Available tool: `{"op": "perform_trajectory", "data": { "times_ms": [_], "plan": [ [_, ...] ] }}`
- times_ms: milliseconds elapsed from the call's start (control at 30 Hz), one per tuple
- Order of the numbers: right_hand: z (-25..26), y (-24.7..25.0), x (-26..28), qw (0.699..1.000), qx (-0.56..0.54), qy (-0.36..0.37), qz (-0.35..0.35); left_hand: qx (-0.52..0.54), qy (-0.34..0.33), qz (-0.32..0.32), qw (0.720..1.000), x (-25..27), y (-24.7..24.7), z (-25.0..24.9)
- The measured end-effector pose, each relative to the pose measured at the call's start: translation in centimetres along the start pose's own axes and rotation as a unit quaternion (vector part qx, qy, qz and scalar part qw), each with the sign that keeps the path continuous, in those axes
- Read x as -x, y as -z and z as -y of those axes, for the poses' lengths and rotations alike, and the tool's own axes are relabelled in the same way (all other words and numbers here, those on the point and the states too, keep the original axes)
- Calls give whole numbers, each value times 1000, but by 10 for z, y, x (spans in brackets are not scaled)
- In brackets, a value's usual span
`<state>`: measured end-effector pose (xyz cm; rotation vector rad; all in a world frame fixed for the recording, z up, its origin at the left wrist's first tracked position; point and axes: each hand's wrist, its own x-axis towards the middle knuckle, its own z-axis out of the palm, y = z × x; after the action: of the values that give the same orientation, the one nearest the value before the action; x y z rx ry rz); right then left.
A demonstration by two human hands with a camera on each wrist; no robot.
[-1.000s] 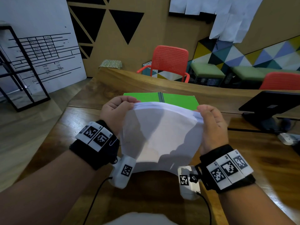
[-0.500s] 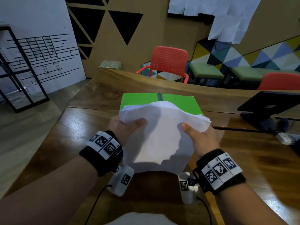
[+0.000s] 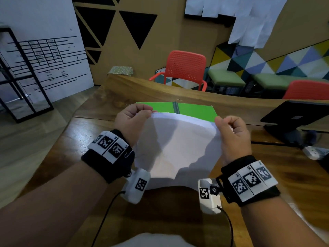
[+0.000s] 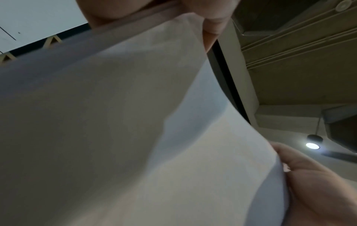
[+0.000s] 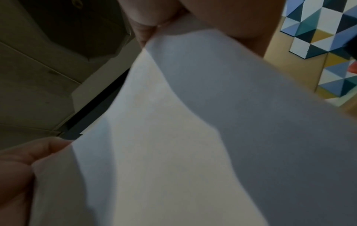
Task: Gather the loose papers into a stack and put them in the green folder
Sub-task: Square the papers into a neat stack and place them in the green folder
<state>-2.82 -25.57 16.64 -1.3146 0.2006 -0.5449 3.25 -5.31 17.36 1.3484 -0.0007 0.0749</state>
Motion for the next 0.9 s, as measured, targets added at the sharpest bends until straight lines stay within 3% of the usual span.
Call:
{"op": "perform_trajectory", "data": {
  "times_ms": [100,200,400,567,667,733,800,900],
  "plan": [
    [-8,5,4,998,-19,-37,43,-34,-19,11,999,2,8,8],
    [-12,0,11,998,4,-35,44,-114,-32,54,991,13,8,18],
    [-8,-3,14,1000,-13,13,6,-125,-15,-8,992,28,4,16],
    [-8,2,11,999,-18,-14,27,-150,57,-2,987,27,13,31],
    [15,10,-3,997,41,59,-18,-137,85,-3,987,30,7,24],
    [39,12,-8,975,175,137,-31,-147,65,9,987,34,-3,12],
    [54,8,-7,926,313,203,65,-187,2,35,982,35,-13,2],
    [58,-10,1,841,455,177,234,-277,-116,119,946,36,-22,-12]
  ]
}}
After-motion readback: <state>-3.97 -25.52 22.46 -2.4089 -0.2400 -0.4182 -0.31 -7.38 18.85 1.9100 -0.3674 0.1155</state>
